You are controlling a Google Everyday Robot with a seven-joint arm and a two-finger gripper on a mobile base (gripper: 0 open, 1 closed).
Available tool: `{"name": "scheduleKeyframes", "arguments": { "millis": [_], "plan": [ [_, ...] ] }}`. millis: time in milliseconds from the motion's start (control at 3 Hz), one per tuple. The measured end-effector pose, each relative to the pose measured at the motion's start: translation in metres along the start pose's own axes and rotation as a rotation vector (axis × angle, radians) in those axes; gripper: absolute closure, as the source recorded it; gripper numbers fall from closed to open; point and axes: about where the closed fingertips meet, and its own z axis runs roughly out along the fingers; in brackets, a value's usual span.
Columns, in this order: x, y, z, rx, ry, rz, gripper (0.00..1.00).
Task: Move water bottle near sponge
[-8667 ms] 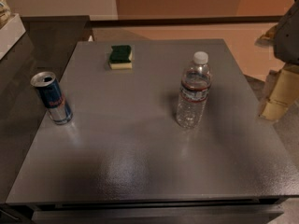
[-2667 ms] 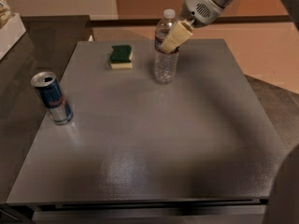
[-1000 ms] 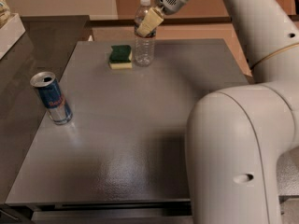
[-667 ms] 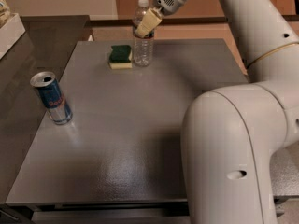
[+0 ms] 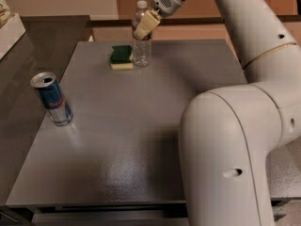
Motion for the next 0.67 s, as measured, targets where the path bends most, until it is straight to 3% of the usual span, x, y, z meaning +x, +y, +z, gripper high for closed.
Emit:
{"name": "scheduleKeyframes", "arguments": {
  "millis": [333,667],
  "plan": [
    [-0.0008,-0.0005,0.0042,-0.002,-0.001,0.000,0.00],
    [-0.0008,-0.0005,0.0043,-0.002,-0.001,0.000,0.00]
  ]
}}
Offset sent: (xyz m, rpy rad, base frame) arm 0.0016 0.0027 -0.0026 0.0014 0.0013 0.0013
